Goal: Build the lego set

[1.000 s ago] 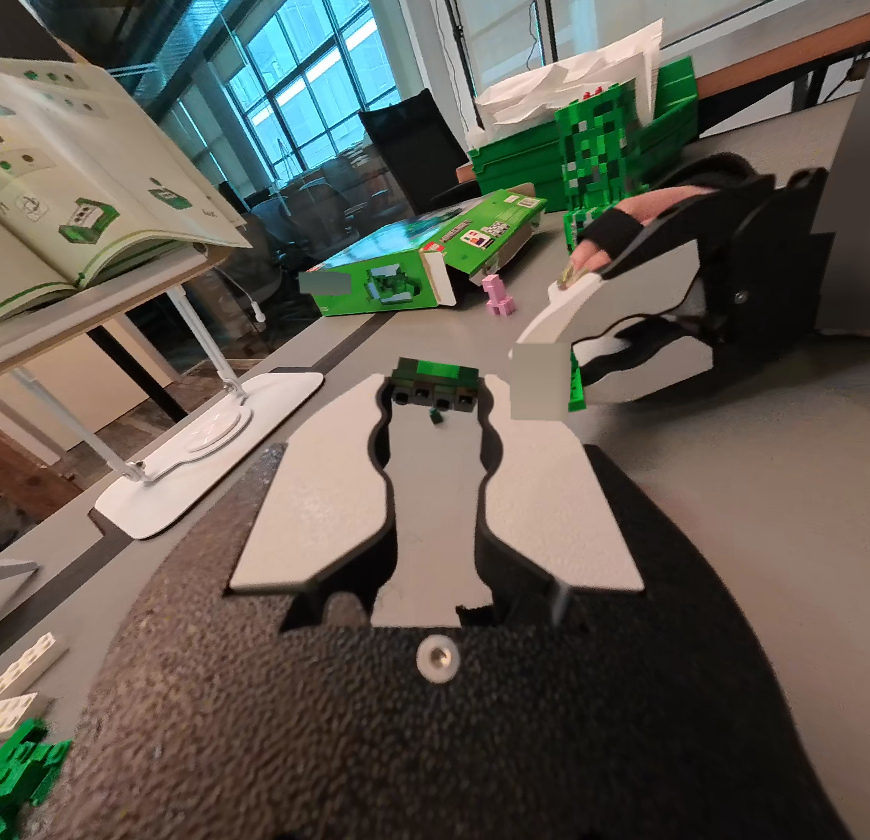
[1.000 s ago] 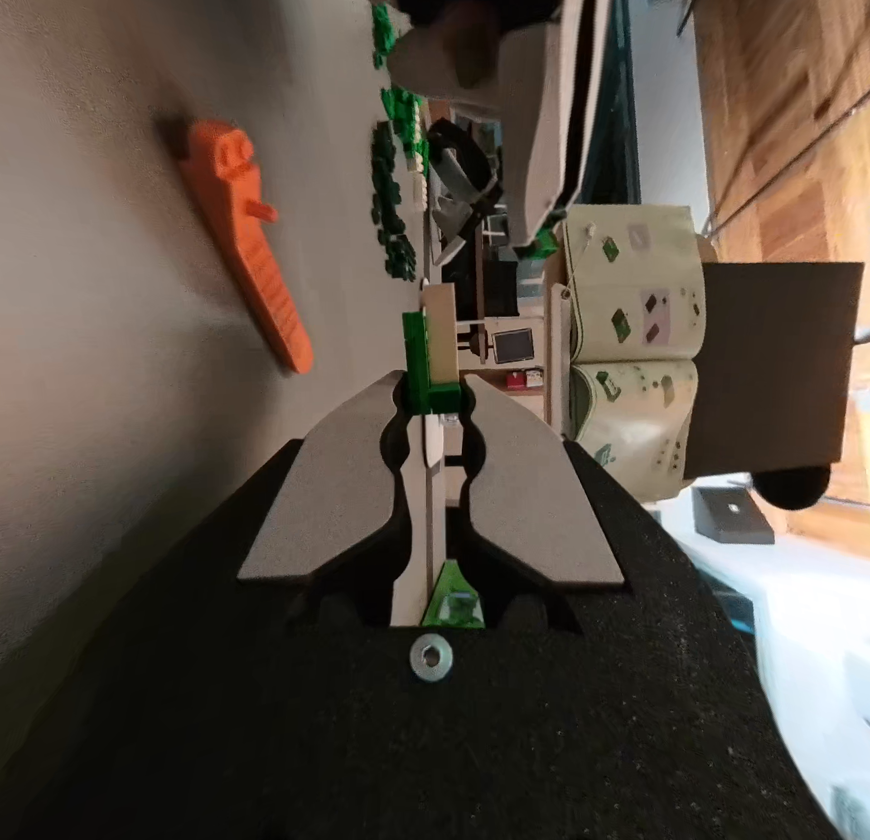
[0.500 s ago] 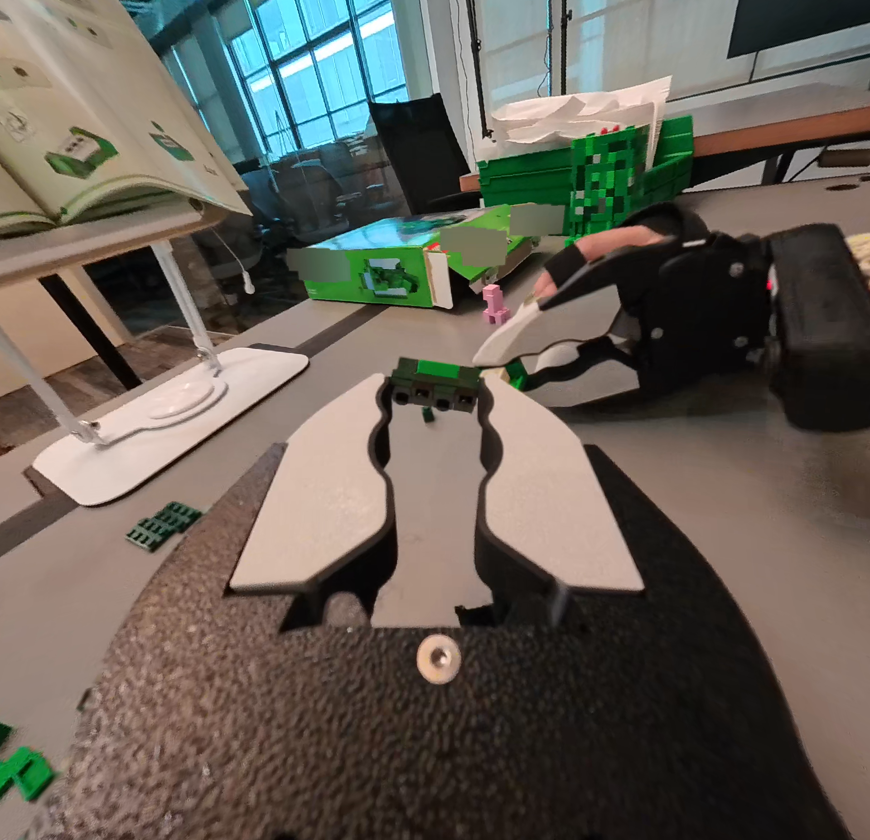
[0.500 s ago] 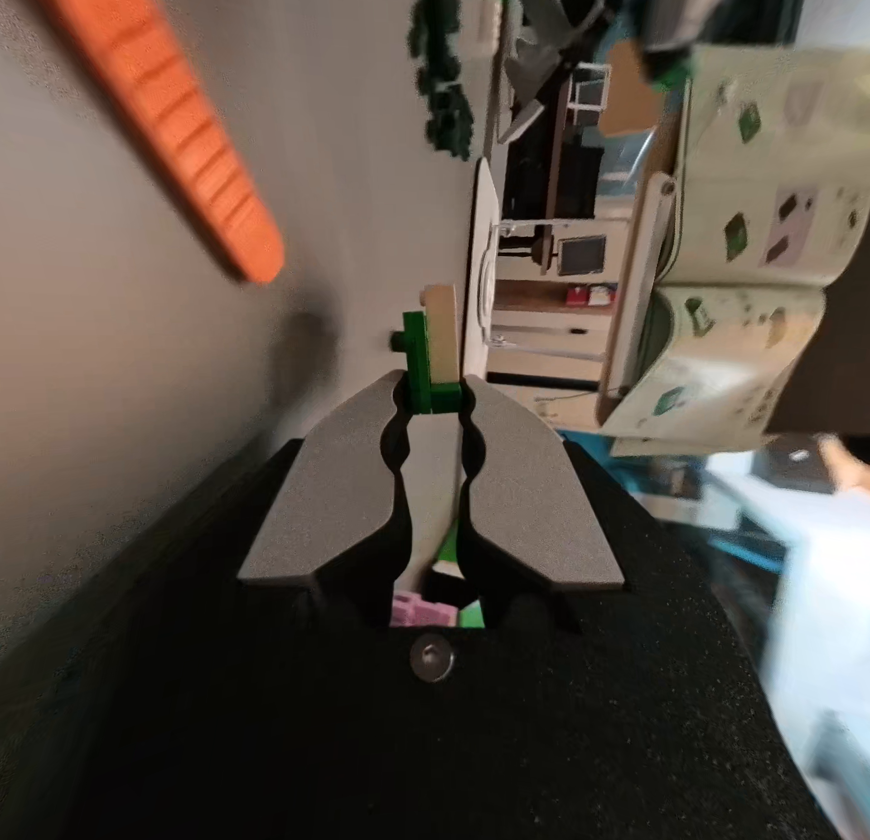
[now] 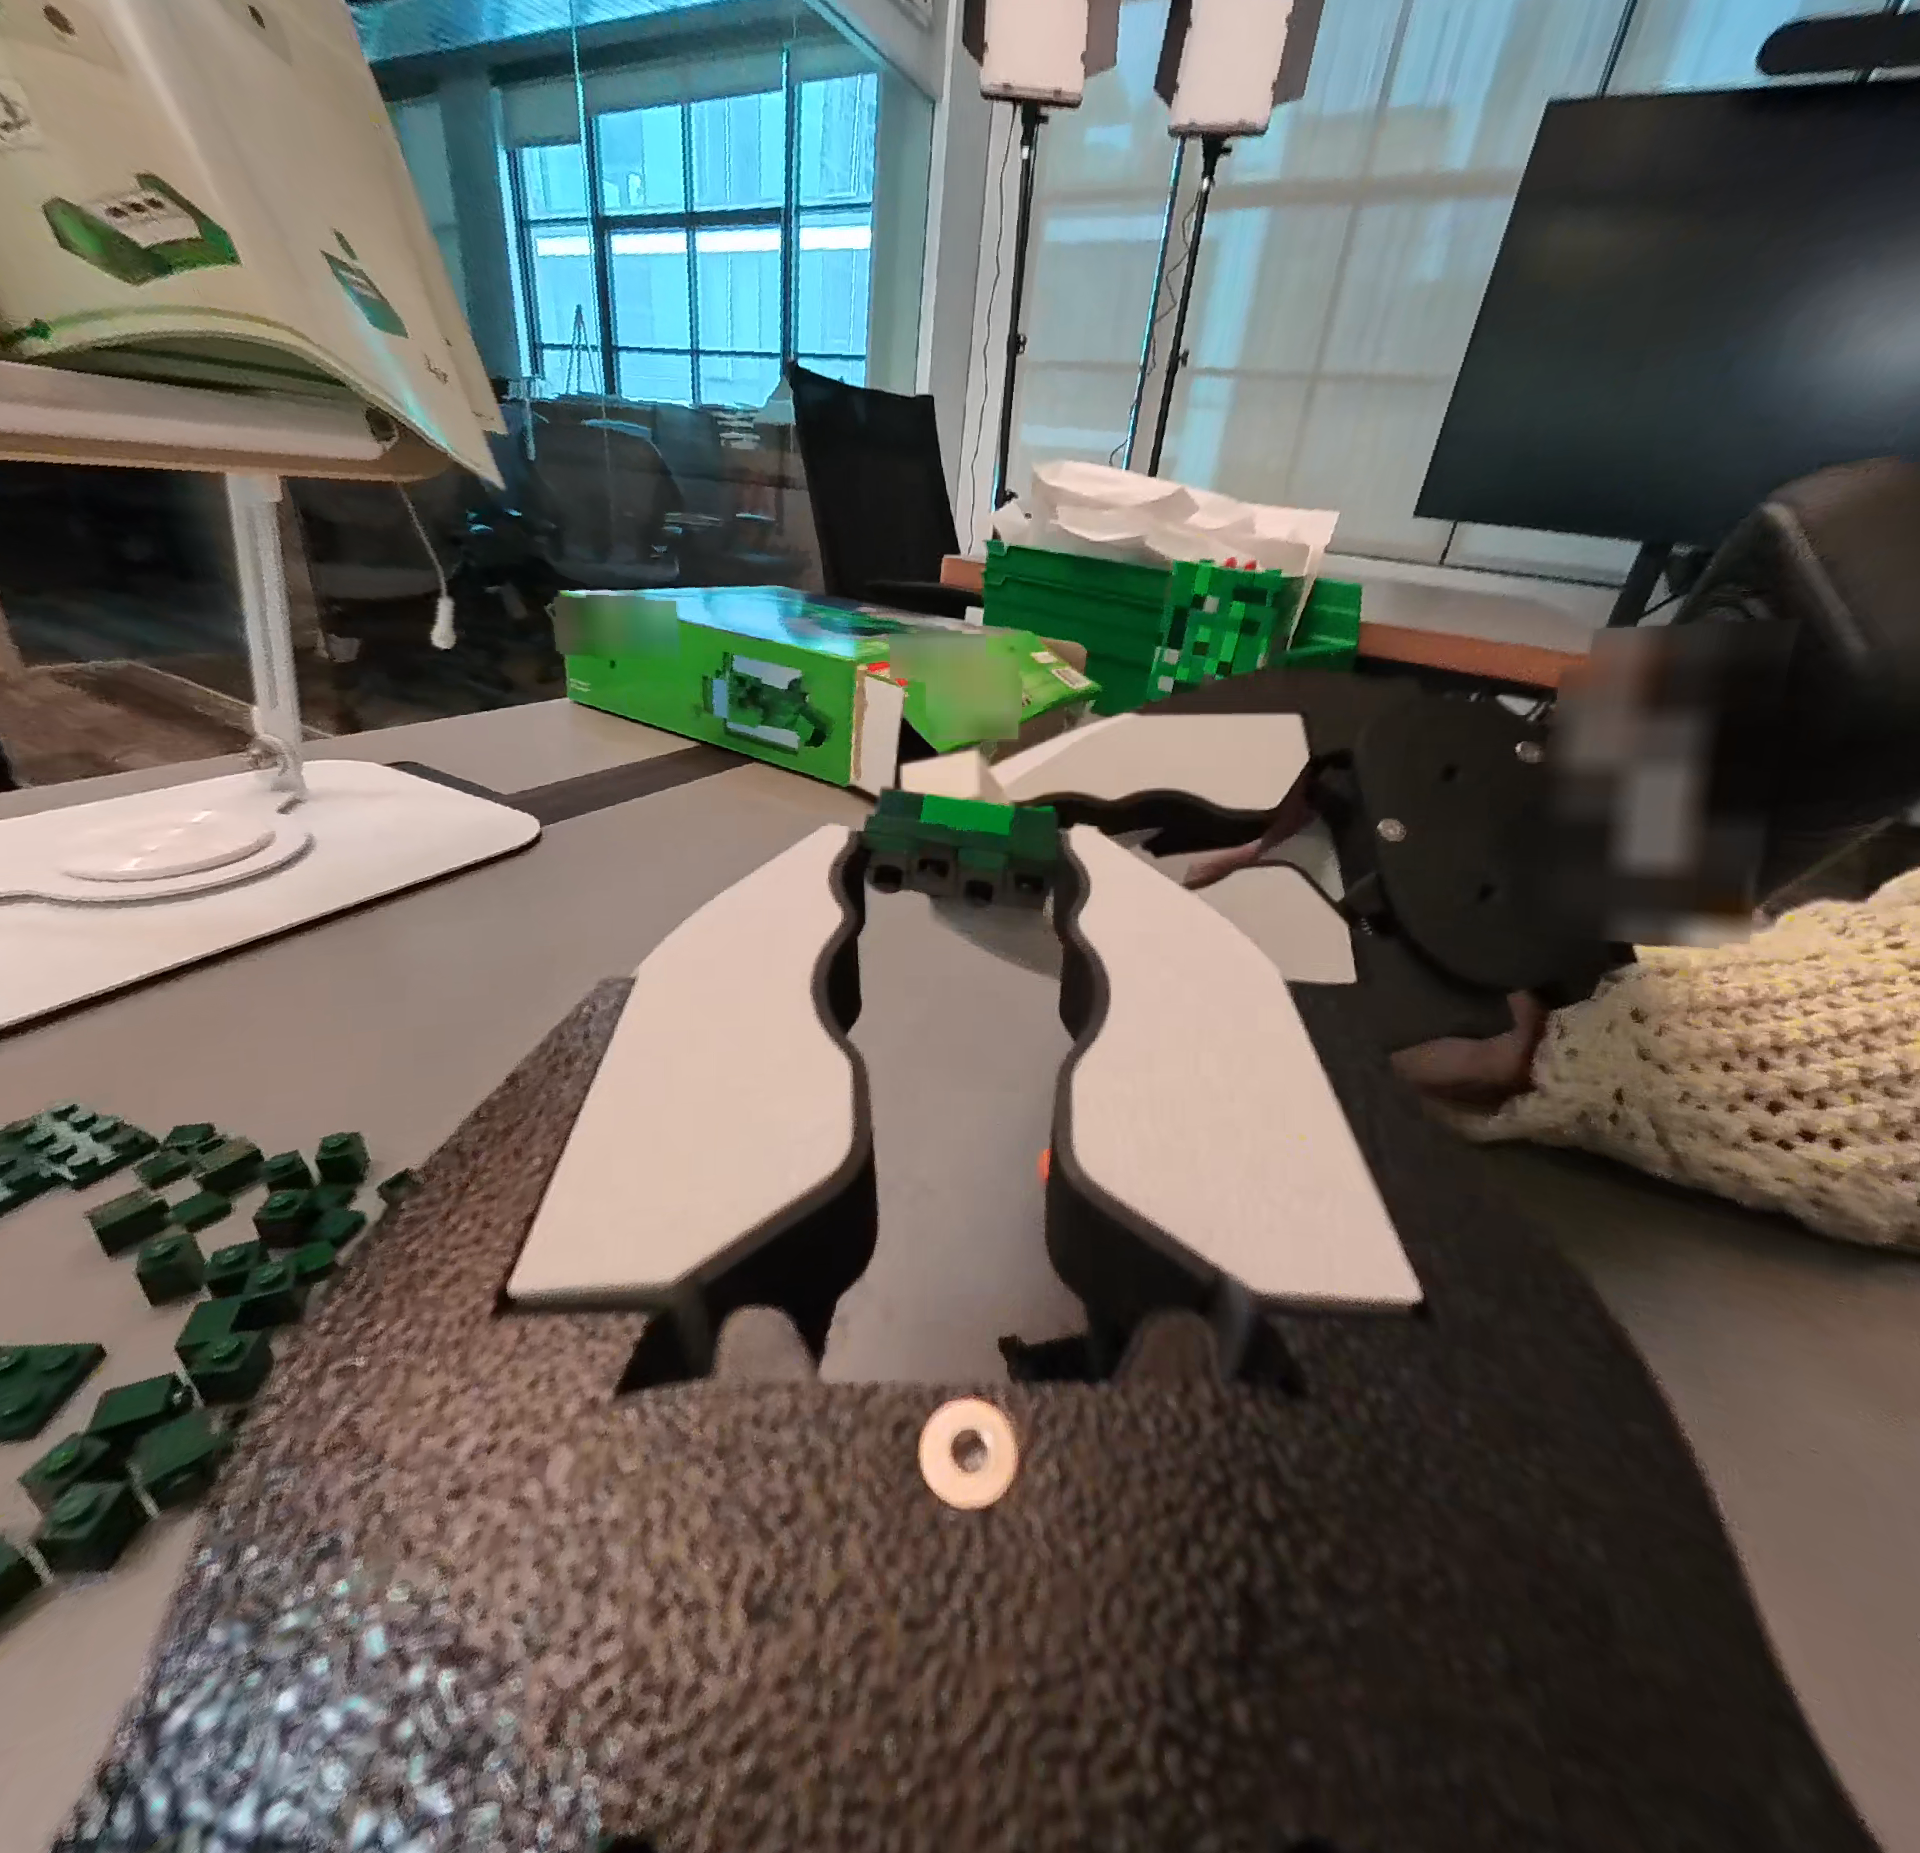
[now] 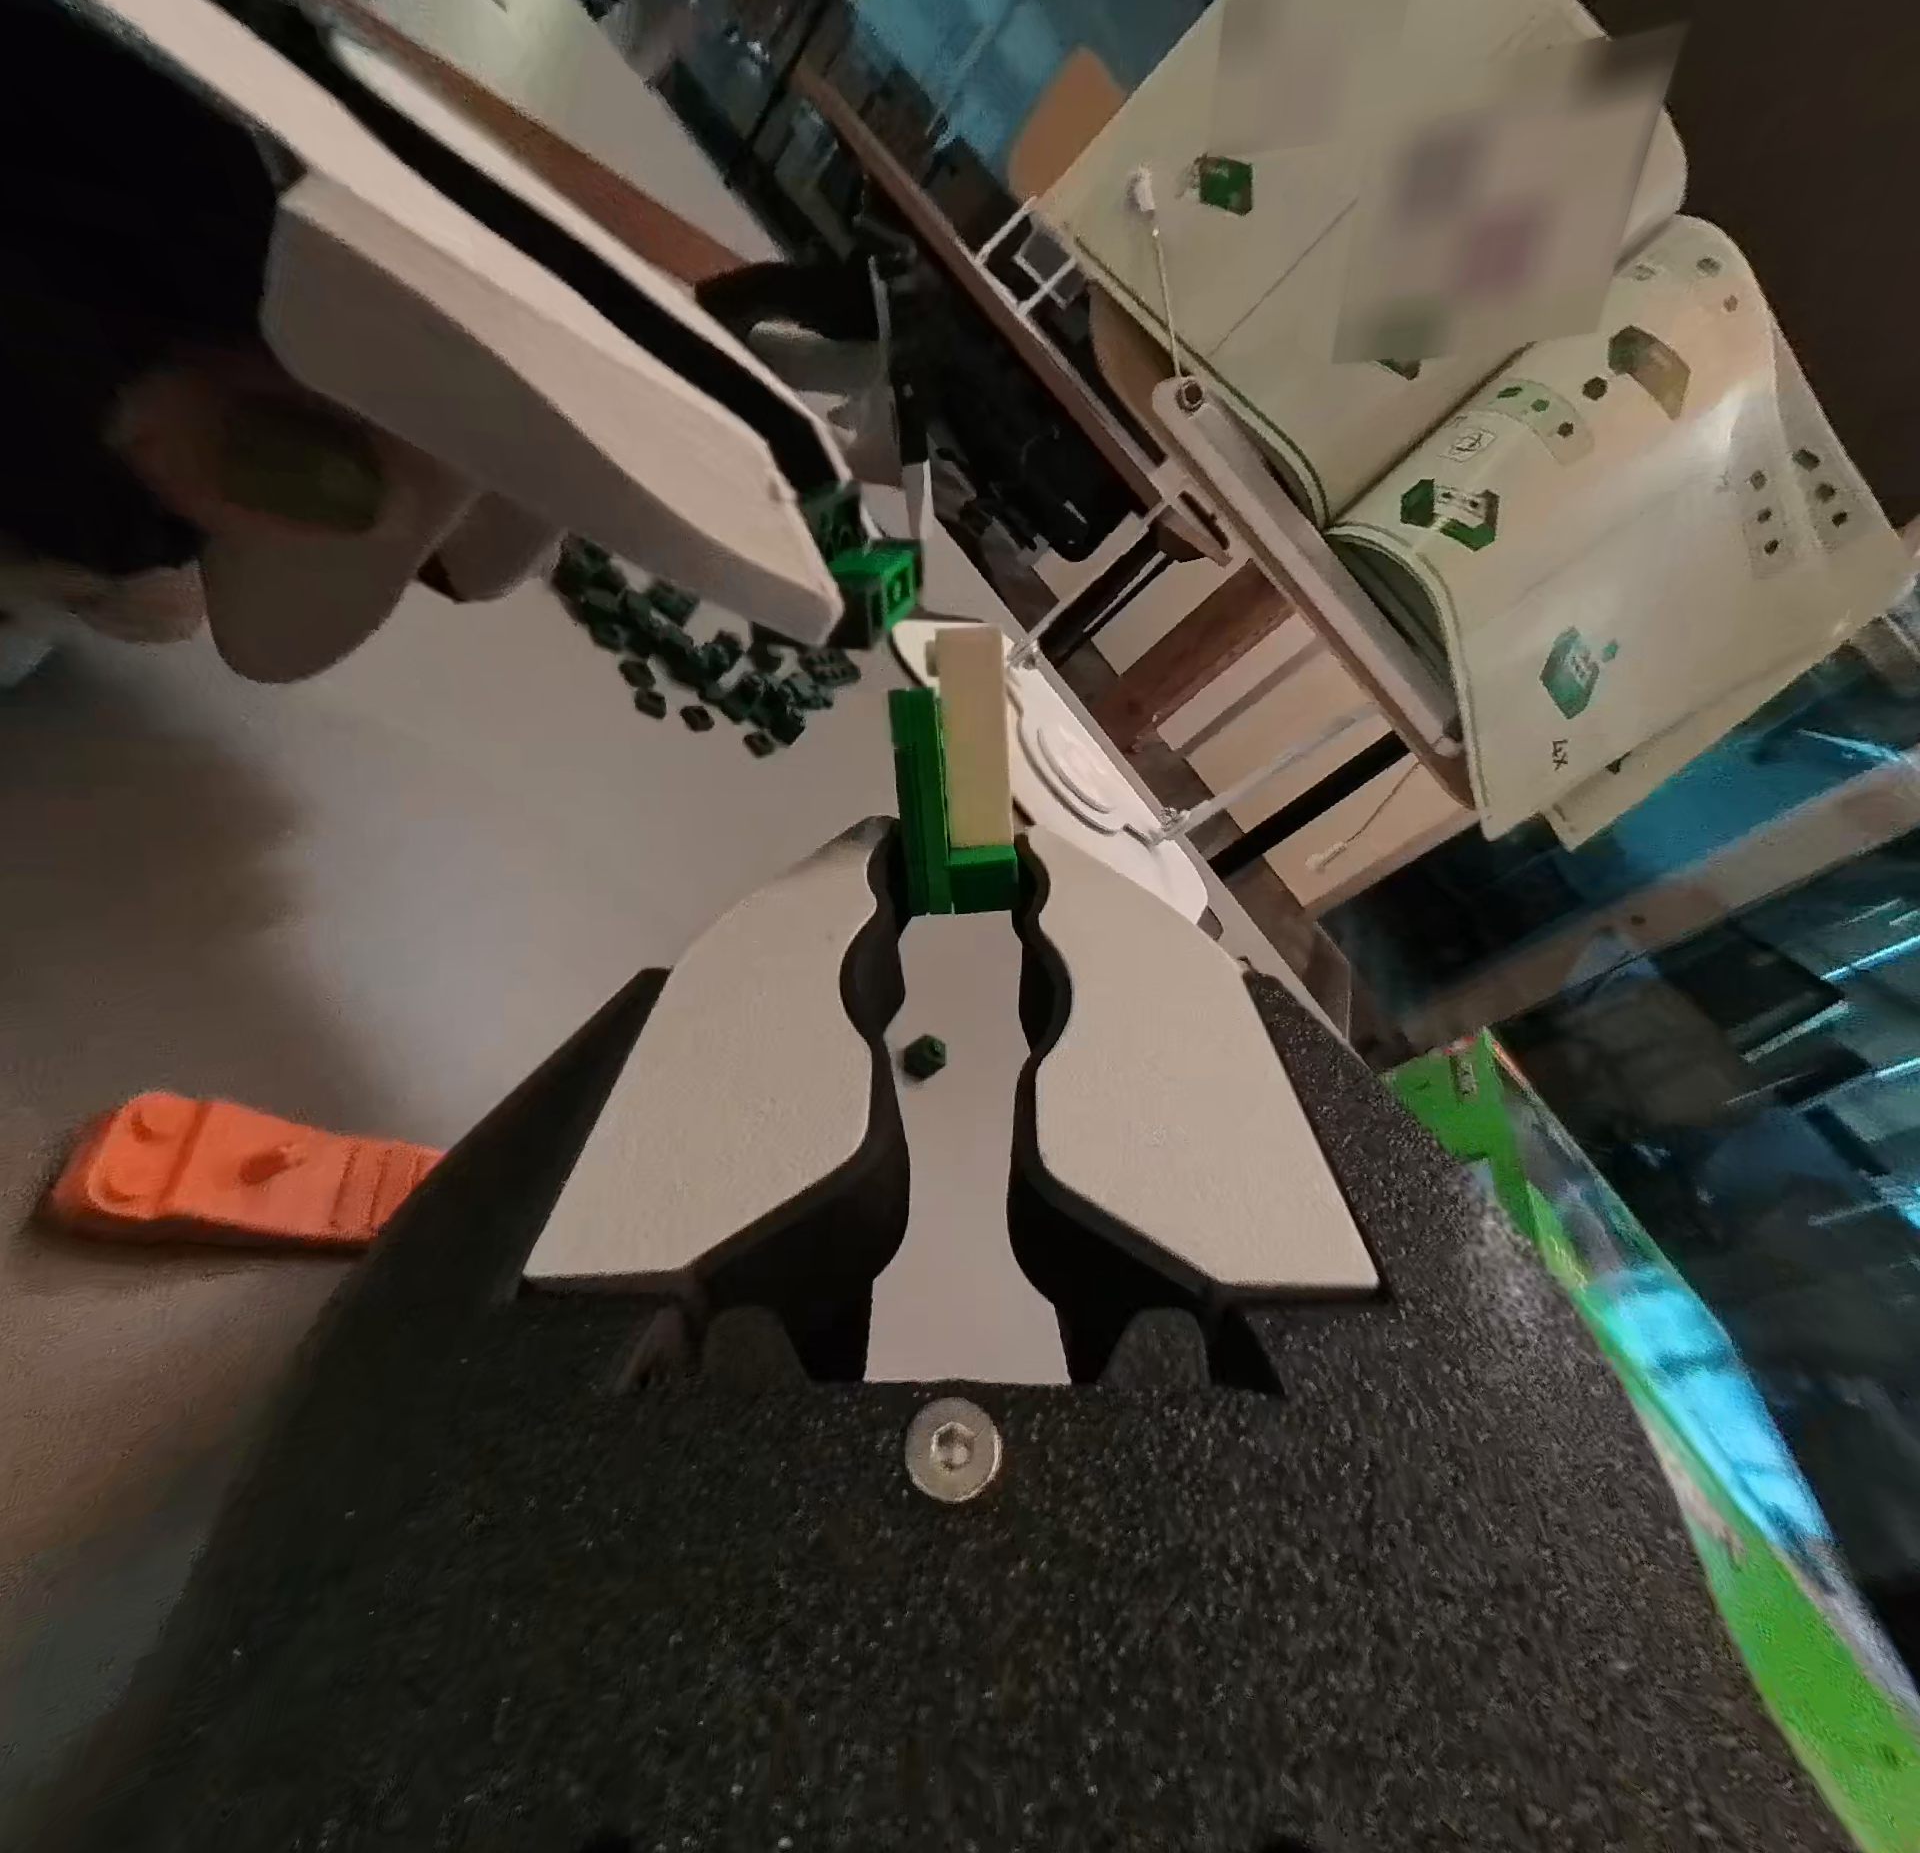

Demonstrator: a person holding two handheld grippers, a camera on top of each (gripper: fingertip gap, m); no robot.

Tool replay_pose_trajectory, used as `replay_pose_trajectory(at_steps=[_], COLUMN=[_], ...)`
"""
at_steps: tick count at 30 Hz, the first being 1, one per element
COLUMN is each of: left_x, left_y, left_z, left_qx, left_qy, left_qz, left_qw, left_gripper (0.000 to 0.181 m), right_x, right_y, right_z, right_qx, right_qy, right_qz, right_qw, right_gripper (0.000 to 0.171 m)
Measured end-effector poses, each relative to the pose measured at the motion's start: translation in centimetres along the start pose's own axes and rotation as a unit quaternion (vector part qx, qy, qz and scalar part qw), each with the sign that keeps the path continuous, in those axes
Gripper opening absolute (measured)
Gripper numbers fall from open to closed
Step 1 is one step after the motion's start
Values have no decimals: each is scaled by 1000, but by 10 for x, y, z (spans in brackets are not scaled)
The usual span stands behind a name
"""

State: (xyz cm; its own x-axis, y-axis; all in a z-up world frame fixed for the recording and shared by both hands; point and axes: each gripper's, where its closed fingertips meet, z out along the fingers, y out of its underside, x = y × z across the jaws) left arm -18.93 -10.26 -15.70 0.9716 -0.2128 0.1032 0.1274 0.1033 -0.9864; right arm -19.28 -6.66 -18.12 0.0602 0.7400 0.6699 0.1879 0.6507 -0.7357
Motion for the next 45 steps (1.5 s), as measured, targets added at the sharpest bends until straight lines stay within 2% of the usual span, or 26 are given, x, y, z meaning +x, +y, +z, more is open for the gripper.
replay_pose_trajectory(at_steps=[10,16,21,26,31,37,42,45], left_x=[-2,-3,-3,-7,-3,0,-3,-18], left_y=[-4,-5,-2,8,9,12,13,20], left_z=[-3,-4,-4,-2,0,1,1,-2], left_qx=[18,21,3,-44,-60,-68,-71,-105], left_qy=[21,13,-3,-45,-61,-57,-60,-100], left_qz=[-34,-22,26,124,205,217,207,204], left_qw=[999,999,1000,990,975,972,974,968], left_gripper=[34,34,34,34,34,34,34,34], right_x=[7,5,7,9,9,25,31,29], right_y=[-4,-2,3,5,-6,-2,2,1], right_z=[-8,-9,-7,-7,-12,-14,-13,-12], right_qx=[37,45,48,53,103,131,134,134], right_qy=[9,-3,-9,-12,-59,-85,-81,-80], right_qz=[26,41,61,76,170,299,325,316], right_qw=[999,998,997,996,978,941,933,936], right_gripper=[18,17,18,18,17,17,17,17])
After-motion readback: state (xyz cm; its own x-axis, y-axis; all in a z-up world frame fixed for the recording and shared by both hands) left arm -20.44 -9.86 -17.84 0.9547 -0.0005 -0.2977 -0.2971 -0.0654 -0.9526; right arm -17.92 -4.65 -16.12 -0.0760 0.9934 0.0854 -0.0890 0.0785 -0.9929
